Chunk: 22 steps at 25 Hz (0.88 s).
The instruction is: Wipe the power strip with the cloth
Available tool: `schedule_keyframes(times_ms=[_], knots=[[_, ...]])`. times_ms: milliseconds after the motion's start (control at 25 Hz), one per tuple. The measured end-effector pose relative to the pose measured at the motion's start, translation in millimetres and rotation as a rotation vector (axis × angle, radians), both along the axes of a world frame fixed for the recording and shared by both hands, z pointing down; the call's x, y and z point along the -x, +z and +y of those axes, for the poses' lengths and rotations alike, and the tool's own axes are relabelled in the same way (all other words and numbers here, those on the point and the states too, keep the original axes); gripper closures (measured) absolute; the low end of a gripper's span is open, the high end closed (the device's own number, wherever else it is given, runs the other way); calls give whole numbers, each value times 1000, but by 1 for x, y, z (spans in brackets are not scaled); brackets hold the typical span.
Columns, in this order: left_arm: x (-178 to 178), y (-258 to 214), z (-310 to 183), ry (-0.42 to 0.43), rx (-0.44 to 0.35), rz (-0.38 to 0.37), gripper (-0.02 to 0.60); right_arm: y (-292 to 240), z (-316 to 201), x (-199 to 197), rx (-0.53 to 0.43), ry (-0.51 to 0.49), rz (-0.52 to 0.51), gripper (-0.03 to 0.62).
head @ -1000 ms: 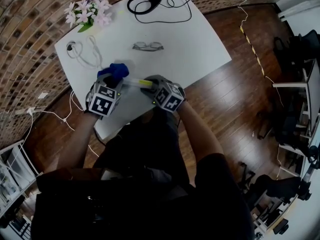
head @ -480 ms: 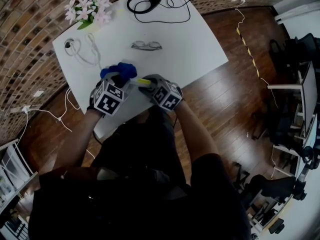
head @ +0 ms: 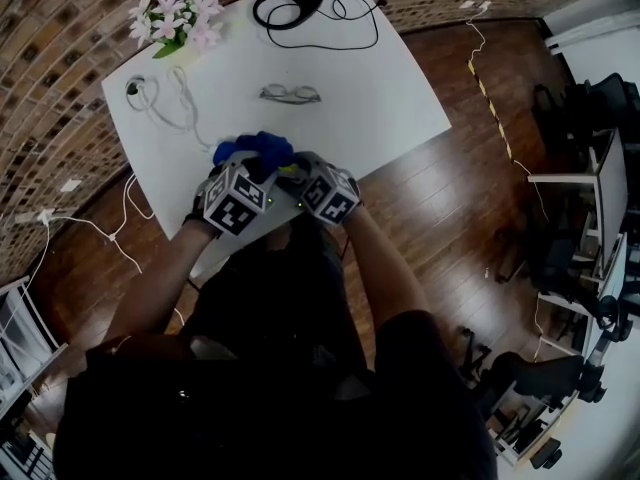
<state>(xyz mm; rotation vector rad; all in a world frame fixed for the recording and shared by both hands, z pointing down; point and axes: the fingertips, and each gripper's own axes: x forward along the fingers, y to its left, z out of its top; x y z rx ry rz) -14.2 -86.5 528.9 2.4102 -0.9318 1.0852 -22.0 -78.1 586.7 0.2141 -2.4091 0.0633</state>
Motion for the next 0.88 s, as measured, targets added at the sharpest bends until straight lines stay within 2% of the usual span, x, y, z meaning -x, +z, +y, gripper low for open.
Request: schedule_keyframes(times_ms=[200, 360, 640, 720, 880], knots=[[-8, -2, -1, 0, 50, 38, 471, 0, -1, -1, -10, -6, 9, 427], [-13, 1, 1, 6, 53, 7, 471, -5, 0, -1, -49, -14, -21, 427], [-18, 1, 2, 6, 95, -33, 471, -5, 1, -2, -56, -36, -19, 428], [-20, -1, 3, 2, 127, -20, 471, -6, 2, -1, -53, -47, -22, 430], [-36, 1, 10, -4, 207, 62, 471, -6, 4, -2, -63, -60, -29, 430]])
